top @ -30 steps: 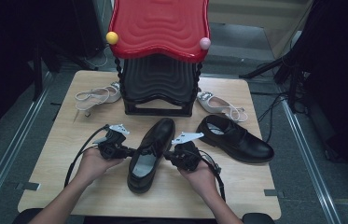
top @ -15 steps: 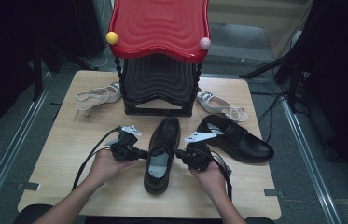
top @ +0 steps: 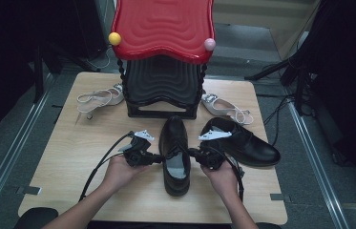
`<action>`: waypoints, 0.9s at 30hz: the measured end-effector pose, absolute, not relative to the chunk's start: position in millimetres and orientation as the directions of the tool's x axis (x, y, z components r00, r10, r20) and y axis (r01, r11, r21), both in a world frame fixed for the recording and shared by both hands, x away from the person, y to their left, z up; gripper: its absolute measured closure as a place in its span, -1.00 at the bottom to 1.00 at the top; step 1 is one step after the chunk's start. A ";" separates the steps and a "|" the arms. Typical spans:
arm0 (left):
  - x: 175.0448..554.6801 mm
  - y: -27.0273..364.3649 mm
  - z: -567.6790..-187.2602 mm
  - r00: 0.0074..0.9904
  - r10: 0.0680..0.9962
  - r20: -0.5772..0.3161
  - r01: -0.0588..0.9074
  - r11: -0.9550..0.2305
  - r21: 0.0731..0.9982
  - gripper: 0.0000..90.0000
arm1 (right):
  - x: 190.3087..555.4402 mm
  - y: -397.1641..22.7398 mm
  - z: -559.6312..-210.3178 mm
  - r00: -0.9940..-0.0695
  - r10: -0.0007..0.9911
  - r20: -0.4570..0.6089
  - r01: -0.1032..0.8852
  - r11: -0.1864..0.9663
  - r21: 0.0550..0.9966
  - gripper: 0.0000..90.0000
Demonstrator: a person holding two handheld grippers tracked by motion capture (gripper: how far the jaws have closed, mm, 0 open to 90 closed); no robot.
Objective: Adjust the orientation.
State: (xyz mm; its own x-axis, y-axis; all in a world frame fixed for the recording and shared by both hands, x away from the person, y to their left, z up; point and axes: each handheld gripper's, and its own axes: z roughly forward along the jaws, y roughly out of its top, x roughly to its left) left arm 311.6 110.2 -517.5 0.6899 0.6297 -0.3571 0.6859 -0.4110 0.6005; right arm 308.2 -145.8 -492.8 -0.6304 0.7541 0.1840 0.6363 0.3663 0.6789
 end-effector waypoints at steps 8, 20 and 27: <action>313.3 109.0 -516.9 0.692 0.629 -0.355 0.686 -0.419 0.595 1.00 | 310.6 -149.1 -492.9 -0.633 0.753 0.182 0.634 0.368 0.680 1.00; 320.8 129.1 -491.6 0.701 0.618 -0.356 0.682 -0.437 0.586 0.42 | 310.6 -159.1 -486.0 -0.621 0.752 0.222 0.652 0.337 0.679 0.68; 327.4 147.8 -464.8 0.728 0.582 -0.362 0.652 -0.425 0.628 0.77 | 308.5 -166.1 -468.3 -0.575 0.745 0.340 0.722 0.265 0.640 0.57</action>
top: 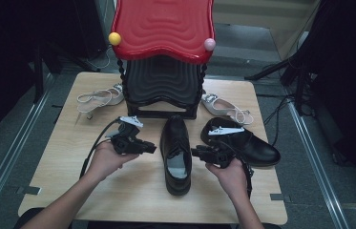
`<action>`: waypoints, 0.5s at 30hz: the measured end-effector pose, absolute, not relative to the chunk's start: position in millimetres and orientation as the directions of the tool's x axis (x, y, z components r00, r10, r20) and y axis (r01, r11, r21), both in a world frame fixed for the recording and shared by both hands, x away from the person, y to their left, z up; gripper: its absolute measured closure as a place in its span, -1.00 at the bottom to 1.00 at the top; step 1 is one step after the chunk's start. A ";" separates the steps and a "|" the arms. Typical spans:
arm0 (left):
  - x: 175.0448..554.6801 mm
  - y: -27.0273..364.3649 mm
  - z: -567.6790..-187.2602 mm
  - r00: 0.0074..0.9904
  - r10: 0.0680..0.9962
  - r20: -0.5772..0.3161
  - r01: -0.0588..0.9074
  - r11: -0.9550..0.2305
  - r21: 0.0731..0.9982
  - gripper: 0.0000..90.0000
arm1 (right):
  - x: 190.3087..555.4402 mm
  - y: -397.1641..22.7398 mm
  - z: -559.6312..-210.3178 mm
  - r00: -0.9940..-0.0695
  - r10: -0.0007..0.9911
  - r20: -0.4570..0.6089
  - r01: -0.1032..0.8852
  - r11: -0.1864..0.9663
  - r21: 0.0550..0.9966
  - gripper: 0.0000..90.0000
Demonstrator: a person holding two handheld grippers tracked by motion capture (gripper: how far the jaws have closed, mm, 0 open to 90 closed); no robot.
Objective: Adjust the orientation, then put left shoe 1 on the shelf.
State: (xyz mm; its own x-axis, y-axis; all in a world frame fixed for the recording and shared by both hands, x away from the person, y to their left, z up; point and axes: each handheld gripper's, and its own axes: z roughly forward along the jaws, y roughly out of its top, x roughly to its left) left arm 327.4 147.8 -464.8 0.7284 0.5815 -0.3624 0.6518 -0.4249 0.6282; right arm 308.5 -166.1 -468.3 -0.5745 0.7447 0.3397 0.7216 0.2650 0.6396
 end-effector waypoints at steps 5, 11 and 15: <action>336.3 158.0 -444.3 0.743 0.596 -0.304 0.621 -0.444 0.646 0.83 | 307.9 -165.3 -460.1 -0.562 0.732 0.385 0.746 0.247 0.619 0.54; 345.3 164.2 -419.2 0.753 0.591 -0.289 0.605 -0.448 0.658 0.80 | 304.3 -158.8 -444.2 -0.553 0.741 0.382 0.764 0.268 0.586 0.43; 347.7 165.4 -407.5 0.758 0.591 -0.276 0.593 -0.446 0.670 0.80 | 302.0 -155.5 -435.6 -0.558 0.729 0.396 0.769 0.275 0.577 0.43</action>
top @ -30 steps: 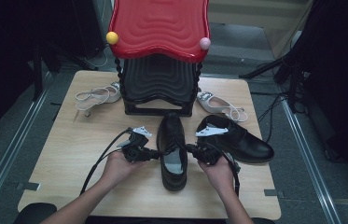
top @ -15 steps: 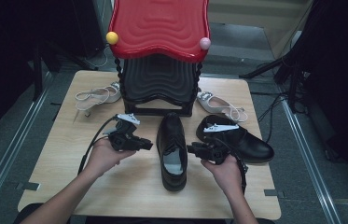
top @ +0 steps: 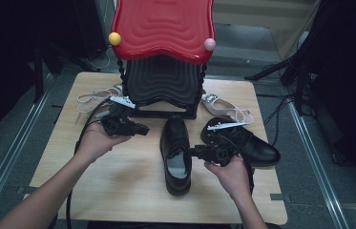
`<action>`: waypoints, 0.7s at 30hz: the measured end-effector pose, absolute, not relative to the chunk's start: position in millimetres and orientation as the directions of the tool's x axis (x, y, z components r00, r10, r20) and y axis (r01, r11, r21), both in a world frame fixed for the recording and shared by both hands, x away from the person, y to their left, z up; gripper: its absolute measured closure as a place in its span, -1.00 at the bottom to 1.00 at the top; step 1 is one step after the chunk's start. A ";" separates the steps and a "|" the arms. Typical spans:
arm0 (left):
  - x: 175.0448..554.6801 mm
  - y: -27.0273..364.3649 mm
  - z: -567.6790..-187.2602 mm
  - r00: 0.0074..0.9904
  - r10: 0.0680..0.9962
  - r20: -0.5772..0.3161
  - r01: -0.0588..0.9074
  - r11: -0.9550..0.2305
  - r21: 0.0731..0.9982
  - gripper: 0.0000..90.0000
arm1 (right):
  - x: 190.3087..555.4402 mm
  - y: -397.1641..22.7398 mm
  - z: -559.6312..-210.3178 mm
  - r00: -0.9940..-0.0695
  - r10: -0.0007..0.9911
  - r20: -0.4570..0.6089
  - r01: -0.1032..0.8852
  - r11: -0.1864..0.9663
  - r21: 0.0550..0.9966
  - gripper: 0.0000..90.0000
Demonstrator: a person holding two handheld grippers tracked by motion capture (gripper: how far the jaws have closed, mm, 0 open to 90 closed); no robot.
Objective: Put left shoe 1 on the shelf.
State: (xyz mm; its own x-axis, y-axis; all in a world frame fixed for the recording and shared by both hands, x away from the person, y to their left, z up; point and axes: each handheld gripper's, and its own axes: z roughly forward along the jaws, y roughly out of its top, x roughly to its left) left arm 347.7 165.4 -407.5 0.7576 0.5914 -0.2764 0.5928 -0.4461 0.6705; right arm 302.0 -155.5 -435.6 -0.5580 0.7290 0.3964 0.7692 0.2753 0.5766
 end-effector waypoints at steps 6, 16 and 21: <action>354.8 164.5 -386.1 0.774 0.577 -0.261 0.574 -0.465 0.674 0.97 | 301.4 -142.2 -426.8 -0.530 0.715 0.457 0.814 0.278 0.509 0.42; 367.1 167.4 -352.8 0.787 0.570 -0.236 0.535 -0.440 0.721 0.98 | 297.5 -118.5 -426.4 -0.561 0.698 0.445 0.806 0.337 0.487 0.31; 376.1 170.1 -328.7 0.791 0.573 -0.215 0.513 -0.429 0.743 0.98 | 295.4 -105.3 -432.3 -0.572 0.691 0.441 0.804 0.369 0.465 0.23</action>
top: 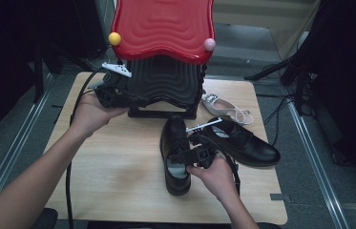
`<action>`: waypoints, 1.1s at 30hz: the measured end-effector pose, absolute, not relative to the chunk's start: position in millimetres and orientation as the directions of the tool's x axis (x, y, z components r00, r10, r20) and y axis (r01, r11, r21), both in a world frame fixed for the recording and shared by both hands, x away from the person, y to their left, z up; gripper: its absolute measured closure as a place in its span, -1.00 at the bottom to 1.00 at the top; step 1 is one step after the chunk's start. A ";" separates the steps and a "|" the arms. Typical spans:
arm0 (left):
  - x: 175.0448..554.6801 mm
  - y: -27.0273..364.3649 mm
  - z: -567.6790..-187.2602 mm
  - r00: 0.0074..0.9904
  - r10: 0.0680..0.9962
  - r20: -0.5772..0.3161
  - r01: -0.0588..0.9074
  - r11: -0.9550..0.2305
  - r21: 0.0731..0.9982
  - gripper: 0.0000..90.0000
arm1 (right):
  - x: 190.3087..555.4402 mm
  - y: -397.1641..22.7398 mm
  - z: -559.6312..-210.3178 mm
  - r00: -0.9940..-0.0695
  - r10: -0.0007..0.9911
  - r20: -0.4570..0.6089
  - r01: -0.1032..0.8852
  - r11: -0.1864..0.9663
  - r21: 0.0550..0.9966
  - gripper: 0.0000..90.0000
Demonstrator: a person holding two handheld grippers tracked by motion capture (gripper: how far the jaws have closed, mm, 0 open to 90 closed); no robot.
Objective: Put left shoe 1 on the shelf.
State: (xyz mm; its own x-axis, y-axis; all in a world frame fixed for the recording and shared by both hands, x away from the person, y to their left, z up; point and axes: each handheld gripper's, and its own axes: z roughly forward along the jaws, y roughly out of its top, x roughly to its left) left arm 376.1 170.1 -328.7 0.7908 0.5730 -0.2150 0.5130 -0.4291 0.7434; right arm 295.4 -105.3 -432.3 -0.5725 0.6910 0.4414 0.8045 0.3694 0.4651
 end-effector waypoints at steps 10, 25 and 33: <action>396.3 172.9 -294.2 0.786 0.590 -0.184 0.498 -0.427 0.755 0.98 | 297.5 -92.3 -441.8 -0.584 0.688 0.430 0.800 0.399 0.448 0.19; 430.0 172.3 -233.0 0.762 0.633 -0.134 0.466 -0.392 0.793 0.98 | 297.5 -67.4 -456.3 -0.603 0.690 0.401 0.791 0.450 0.415 0.19; 451.5 172.4 -221.5 0.739 0.662 -0.126 0.477 -0.382 0.792 0.98 | 301.4 -60.0 -463.6 -0.593 0.714 0.373 0.796 0.448 0.407 0.21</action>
State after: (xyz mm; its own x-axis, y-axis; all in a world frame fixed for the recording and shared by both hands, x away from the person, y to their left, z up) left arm 451.5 172.4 -221.5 0.7391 0.6616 -0.1262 0.4770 -0.3819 0.7916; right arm 301.4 -60.0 -463.6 -0.5927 0.7138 0.3731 0.7960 0.4482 0.4068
